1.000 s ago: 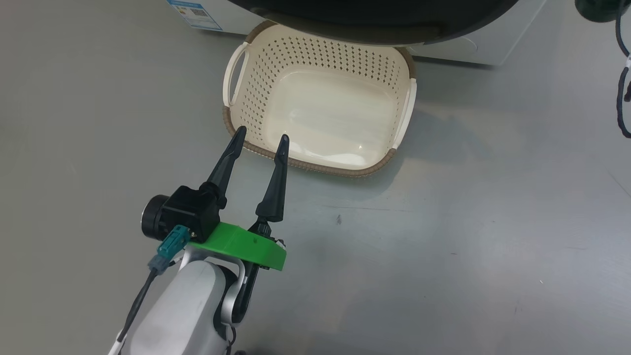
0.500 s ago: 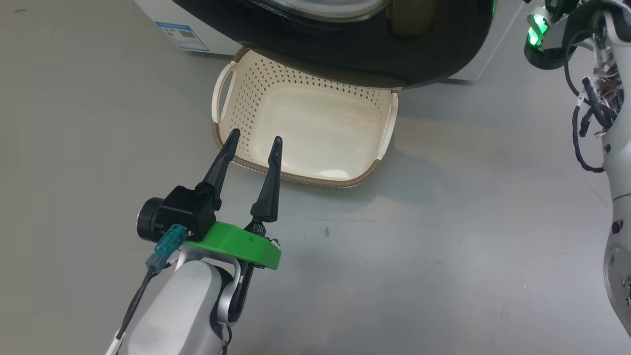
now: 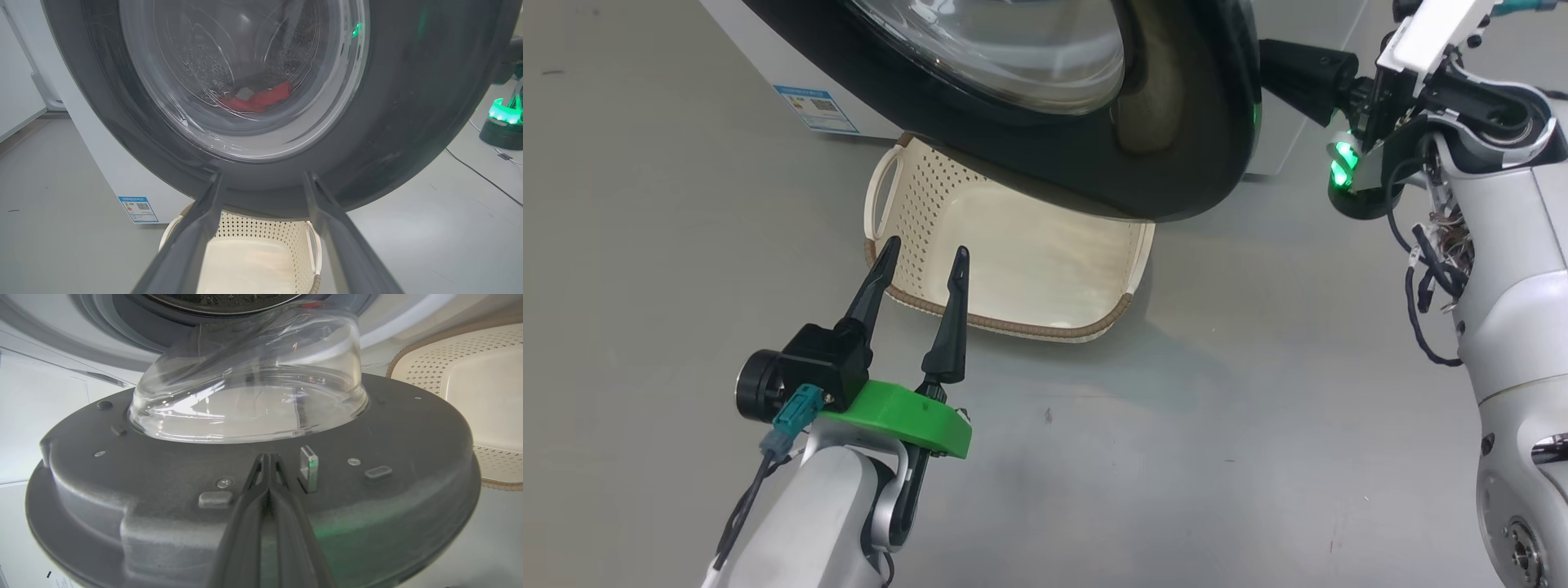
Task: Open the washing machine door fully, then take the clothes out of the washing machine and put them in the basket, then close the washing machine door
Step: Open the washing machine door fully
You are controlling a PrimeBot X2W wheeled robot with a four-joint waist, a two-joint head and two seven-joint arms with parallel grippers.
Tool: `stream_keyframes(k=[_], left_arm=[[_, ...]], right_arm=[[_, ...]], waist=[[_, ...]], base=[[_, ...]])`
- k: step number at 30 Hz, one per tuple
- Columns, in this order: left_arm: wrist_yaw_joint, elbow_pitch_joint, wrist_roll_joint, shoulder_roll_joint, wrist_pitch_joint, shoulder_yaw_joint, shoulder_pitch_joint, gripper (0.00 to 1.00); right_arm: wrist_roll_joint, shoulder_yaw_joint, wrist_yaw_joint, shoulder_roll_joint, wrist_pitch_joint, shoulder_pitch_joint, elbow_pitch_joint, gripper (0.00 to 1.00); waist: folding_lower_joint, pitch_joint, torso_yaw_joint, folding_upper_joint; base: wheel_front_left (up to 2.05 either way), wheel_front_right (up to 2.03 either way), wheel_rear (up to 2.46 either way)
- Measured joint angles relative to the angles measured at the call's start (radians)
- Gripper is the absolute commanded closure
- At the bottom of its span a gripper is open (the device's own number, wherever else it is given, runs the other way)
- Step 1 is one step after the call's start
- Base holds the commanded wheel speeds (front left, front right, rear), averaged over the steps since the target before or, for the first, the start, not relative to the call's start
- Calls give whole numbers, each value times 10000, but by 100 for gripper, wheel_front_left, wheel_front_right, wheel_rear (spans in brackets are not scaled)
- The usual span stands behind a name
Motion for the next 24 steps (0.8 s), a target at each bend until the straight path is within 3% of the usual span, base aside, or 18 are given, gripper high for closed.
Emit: stream_keyframes(k=[11,24], left_arm=[[2,263,29,2,-2,213,461,0],[0,616,27,8,0,234,995,0]], right_arm=[[305,163,73,324,-13,1166,-75,100],[322,752,73,458,-115,2530,-999,100]], waist=[[0,-761,-159,0],[0,-1695,22,0]], base=[[0,0,0],[0,0,0]])
